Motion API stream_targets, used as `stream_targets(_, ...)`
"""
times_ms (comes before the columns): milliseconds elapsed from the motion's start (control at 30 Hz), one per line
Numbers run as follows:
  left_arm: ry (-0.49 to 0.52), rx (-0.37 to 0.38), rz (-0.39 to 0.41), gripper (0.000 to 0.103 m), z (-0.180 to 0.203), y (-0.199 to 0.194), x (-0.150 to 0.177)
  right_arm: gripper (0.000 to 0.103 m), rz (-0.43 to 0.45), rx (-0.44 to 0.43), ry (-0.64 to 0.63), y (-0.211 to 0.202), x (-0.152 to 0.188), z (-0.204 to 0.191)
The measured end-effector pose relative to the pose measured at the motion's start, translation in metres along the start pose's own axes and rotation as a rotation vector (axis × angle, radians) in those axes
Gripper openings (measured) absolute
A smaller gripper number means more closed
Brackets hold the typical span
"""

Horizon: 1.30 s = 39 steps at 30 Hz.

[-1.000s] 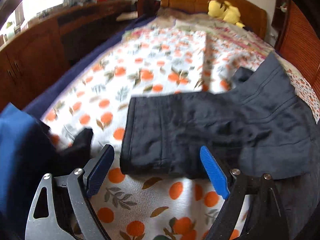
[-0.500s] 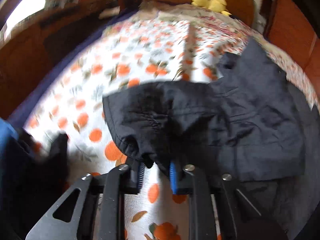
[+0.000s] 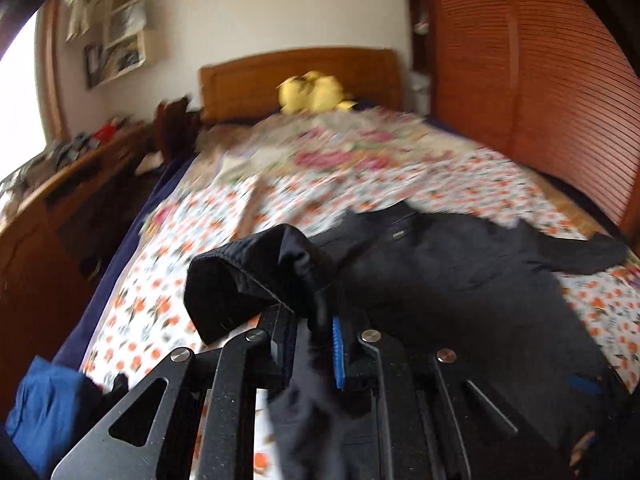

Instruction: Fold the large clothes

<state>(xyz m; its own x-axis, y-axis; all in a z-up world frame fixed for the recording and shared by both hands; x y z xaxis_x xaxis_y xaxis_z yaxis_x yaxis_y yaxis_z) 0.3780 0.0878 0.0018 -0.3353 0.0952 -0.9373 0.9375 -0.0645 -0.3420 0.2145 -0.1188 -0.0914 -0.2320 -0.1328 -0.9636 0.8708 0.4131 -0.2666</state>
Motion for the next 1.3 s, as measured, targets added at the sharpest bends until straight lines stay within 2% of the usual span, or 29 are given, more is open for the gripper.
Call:
stream_targets(133, 0.031, 0.067, 0.022, 0.015, 0.039, -0.017, -0.012, 0.103, 0.009, 0.028, 0.021, -0.015, 0.002, 0.017)
stream_targets(267, 0.058, 0.081, 0.016, 0.016, 0.067, -0.025, -0.008, 0.103, 0.022, 0.058, 0.023, -0.028, 0.002, 0.026)
stream_targets(333, 0.063, 0.093, 0.01, 0.02, 0.074, -0.027, -0.001, 0.103, 0.031, 0.076, 0.013, -0.034, 0.003, 0.025)
stream_targets(367, 0.059, 0.102, 0.01, 0.03, 0.077, -0.029, 0.001, 0.103, 0.031, 0.084, 0.012, -0.036, 0.004, 0.027)
stream_targets(400, 0.052, 0.114, 0.012, 0.045, 0.08, -0.032, 0.005, 0.103, 0.028, 0.089, 0.012, -0.038, 0.006, 0.027)
stream_targets(467, 0.043, 0.136, 0.034, 0.052, 0.085, -0.041, 0.013, 0.103, 0.02, 0.094, 0.014, -0.04, 0.009, 0.024)
stream_targets(533, 0.019, 0.157, 0.041, 0.066, 0.086, -0.054, 0.026, 0.103, 0.016, 0.098, 0.01, -0.04, 0.009, 0.023)
stream_targets(567, -0.001, 0.158, 0.047, 0.079, 0.087, -0.059, 0.03, 0.103, 0.013, 0.102, 0.007, -0.04, 0.01, 0.022)
stream_targets(600, -0.019, 0.16, 0.056, 0.082, 0.089, -0.063, 0.033, 0.103, 0.011, 0.102, 0.004, -0.04, 0.009, 0.022)
stream_targets(700, -0.075, 0.161, 0.068, 0.082, 0.079, -0.081, 0.052, 0.103, 0.01, 0.107, -0.003, -0.044, 0.006, 0.019)
stream_targets(833, -0.107, 0.115, 0.075, 0.082, 0.065, -0.094, 0.072, 0.103, 0.007, 0.09, 0.015, -0.047, -0.001, 0.019)
stream_targets(1000, -0.136, 0.045, 0.098, 0.082, 0.036, -0.113, 0.095, 0.103, -0.014, 0.031, 0.0, -0.044, -0.01, 0.008)
stream_targets(1300, -0.151, -0.028, 0.148, 0.082, -0.008, -0.142, 0.109, 0.093, -0.077, -0.104, -0.066, -0.007, -0.034, -0.031)
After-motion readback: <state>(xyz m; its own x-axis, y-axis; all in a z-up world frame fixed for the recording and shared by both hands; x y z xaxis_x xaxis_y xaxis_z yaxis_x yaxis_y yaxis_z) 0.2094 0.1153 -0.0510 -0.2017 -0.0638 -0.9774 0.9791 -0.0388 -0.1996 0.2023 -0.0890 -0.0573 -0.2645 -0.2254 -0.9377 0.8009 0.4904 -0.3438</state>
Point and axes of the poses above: each gripper's, at about its wrist camera, not at the fingertips, and y roughly the way its jaws point, z to its right, x to its underside, the point moved 4 cm from there along y, roughly the way its jaws point, and after that the axes turned 14 degrees about z, right-handed, at the moved point
